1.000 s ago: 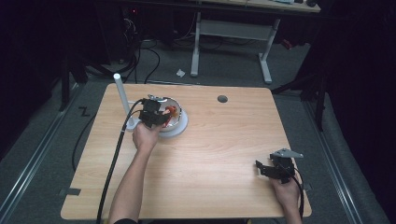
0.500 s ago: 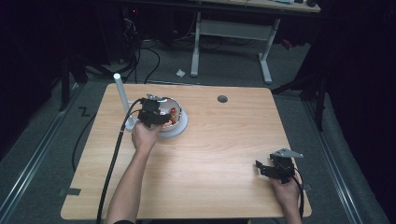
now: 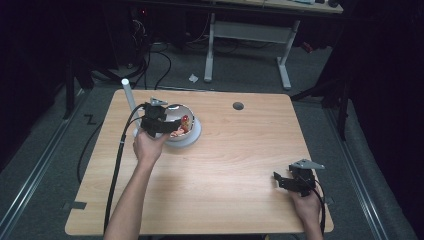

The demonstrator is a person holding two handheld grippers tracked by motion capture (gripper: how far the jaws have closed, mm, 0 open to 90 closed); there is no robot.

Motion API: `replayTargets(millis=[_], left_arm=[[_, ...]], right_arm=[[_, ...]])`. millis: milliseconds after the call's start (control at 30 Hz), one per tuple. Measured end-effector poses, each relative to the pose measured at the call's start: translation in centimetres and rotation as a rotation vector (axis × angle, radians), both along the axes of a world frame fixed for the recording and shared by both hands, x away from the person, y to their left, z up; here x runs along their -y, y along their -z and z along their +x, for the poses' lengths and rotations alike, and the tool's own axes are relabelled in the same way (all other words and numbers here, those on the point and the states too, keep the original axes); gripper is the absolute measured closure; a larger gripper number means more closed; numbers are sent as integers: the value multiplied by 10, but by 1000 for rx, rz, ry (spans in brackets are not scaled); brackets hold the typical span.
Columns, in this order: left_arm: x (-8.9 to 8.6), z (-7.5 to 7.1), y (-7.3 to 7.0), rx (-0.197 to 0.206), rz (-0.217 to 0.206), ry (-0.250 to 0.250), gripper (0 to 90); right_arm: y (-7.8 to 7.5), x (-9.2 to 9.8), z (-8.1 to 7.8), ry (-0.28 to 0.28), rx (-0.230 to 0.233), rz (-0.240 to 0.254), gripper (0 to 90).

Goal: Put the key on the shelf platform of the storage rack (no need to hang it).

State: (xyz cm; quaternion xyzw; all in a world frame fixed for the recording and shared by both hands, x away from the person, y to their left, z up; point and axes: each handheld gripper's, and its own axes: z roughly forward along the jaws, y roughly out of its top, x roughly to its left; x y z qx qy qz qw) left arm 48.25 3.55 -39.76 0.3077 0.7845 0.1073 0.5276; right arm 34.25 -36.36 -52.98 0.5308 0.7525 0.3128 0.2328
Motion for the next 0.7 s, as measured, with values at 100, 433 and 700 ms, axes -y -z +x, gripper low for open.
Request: replayTargets(millis=[100, 433, 700], left_arm=[[-7, -6, -7, 20, -27, 0, 375], [-34, -27, -13, 53, -96, -48, 360], [-45, -46, -13, 80, -115, -51, 349]], right_arm=[[0, 0, 0, 0, 0, 1, 279], [0, 0, 0, 0, 0, 1, 279], [0, 0, 0, -1, 0, 1, 279]])
